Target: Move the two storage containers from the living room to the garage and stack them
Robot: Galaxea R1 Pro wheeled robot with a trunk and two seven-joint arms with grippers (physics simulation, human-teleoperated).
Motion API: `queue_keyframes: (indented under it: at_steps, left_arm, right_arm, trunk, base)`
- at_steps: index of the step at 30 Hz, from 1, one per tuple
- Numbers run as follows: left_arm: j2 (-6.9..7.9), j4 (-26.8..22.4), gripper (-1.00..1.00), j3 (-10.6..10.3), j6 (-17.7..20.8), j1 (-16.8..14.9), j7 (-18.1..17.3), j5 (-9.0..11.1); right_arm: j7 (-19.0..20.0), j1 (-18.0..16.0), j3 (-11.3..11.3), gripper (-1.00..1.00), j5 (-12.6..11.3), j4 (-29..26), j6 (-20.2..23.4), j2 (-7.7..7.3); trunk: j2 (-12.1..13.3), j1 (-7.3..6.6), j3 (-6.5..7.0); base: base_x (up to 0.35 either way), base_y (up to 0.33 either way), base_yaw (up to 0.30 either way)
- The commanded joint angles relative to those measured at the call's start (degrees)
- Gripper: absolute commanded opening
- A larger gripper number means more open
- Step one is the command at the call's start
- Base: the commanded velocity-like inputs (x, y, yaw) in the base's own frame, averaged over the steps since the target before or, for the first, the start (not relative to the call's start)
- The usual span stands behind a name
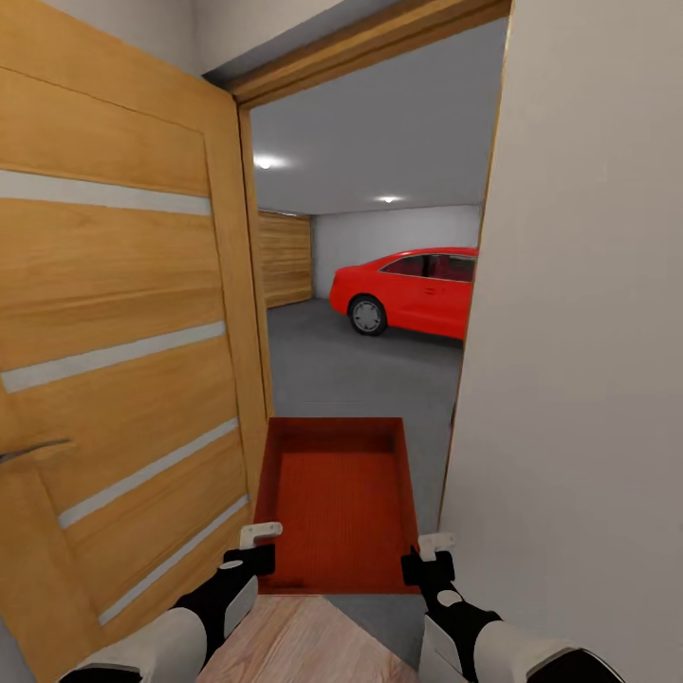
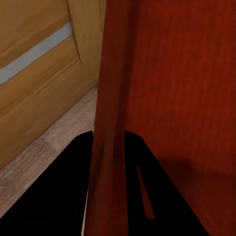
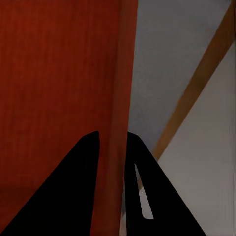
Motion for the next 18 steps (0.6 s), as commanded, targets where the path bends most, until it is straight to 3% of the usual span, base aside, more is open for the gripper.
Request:
queue_keyframes:
  at_steps: [1,10,18]
  left_arm:
    - [2.84,0.1,-1.00,1.0,0.1,0.0,1.3,0.5]
    - [2.85,0.1,-1.00,1.0,0.2,0.0,1.2,0.5]
    - [2.80,0.2,-1.00,1.0,0.2,0.0,1.2,0.5]
  right_arm:
    - [-0.2,-0.1,-3.9,-1.00,-1.1,-0.1,-0.8,0.03]
    - [-0.2,-0.1,-3.9,-1.00,-1.1,-0.1,-0.8,0.03]
    - [-0.2,-0.1,-3.9,-1.00,-0.7,-0.1,-0.8,0.08]
  trunk:
    - [-0.1,0.04,-0.09]
    - [-0.1,0.04,-0.09]
    - [-0.1,0.04,-0.09]
  base:
    - [0.244,0.228,-0.281]
    - [0.245,0.229,-0.268]
    - [0.245,0.230,-0.040]
